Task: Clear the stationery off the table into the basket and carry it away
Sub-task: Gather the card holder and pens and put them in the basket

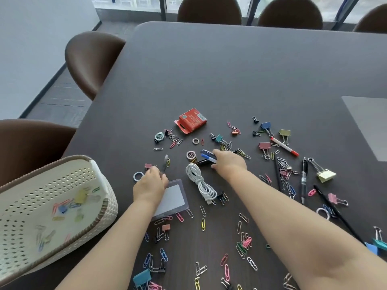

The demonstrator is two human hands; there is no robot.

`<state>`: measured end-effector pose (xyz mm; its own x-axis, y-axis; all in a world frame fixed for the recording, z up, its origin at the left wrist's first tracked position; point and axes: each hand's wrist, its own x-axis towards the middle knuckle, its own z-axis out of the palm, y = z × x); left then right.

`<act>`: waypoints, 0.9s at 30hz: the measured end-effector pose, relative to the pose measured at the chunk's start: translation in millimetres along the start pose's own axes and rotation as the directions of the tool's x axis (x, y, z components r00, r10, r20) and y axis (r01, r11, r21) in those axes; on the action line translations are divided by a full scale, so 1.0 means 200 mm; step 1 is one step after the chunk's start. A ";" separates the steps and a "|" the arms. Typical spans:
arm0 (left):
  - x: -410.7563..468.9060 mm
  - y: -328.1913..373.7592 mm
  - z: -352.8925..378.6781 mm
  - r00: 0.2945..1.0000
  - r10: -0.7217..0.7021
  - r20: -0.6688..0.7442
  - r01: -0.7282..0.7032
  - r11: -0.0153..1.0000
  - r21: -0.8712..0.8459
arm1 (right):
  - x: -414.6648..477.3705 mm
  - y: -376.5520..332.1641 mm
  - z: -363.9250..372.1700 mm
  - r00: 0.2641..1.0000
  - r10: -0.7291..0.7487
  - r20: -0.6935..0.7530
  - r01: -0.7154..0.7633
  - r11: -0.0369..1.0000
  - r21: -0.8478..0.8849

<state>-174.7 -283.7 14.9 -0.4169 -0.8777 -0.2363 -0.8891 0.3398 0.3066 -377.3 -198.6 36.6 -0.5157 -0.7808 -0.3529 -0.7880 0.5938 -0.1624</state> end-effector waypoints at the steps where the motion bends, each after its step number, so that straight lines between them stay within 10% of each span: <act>1: -0.01 0.00 -0.01 1.000 0.010 -0.013 -0.010 1.000 -0.009 | 0.01 0.01 0.01 1.000 0.002 0.002 -0.002 1.000 -0.015; 11: -0.20 0.19 -0.06 0.948 0.296 -0.116 -0.310 0.943 -0.119 | -0.35 0.32 0.01 0.962 0.149 -0.229 -0.092 0.967 0.239; 27: -0.71 0.95 0.25 0.668 0.675 0.312 -0.723 0.688 0.063 | -1.21 1.19 0.11 0.801 0.587 -0.116 -0.473 0.741 0.476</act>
<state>-293.3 -78.3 60.1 -0.9378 -0.2519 -0.2387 -0.3215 0.8897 0.3241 -432.5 136.0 63.6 -0.9147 -0.3001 -0.2708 -0.1799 0.9022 -0.3921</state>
